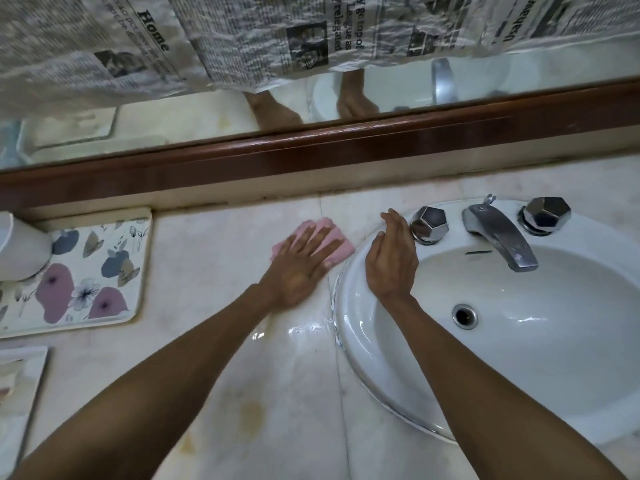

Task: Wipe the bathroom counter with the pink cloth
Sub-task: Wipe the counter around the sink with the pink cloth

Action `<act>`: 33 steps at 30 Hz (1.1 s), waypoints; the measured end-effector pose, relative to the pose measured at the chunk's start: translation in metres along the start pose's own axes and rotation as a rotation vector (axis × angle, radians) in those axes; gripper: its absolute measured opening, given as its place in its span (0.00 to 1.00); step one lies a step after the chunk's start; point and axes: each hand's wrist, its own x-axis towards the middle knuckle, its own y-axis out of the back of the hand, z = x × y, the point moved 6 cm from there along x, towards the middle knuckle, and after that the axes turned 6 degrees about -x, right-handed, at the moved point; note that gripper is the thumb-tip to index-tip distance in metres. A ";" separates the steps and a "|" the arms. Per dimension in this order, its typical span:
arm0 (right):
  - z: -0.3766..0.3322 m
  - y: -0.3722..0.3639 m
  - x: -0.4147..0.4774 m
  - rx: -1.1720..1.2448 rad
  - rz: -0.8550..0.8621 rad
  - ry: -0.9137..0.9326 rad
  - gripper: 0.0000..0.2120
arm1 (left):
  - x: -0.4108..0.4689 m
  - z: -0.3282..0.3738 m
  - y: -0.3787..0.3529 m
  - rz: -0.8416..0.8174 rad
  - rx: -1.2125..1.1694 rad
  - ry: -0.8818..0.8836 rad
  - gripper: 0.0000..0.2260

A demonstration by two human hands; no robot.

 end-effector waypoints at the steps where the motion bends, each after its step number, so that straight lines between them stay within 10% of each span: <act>1: 0.000 0.000 0.000 -0.007 -0.004 -0.002 0.18 | -0.008 -0.011 0.001 -0.010 -0.003 -0.012 0.24; 8: 0.002 -0.007 0.000 -0.063 -0.016 0.011 0.16 | 0.040 -0.053 0.033 0.061 -0.055 0.285 0.24; 22: -0.012 -0.013 -0.021 -0.327 -0.275 0.074 0.24 | -0.154 0.022 -0.044 0.020 -0.033 0.217 0.26; 33: -0.014 -0.013 -0.040 -0.294 -0.253 0.093 0.25 | -0.092 -0.008 -0.031 0.191 -0.046 0.369 0.27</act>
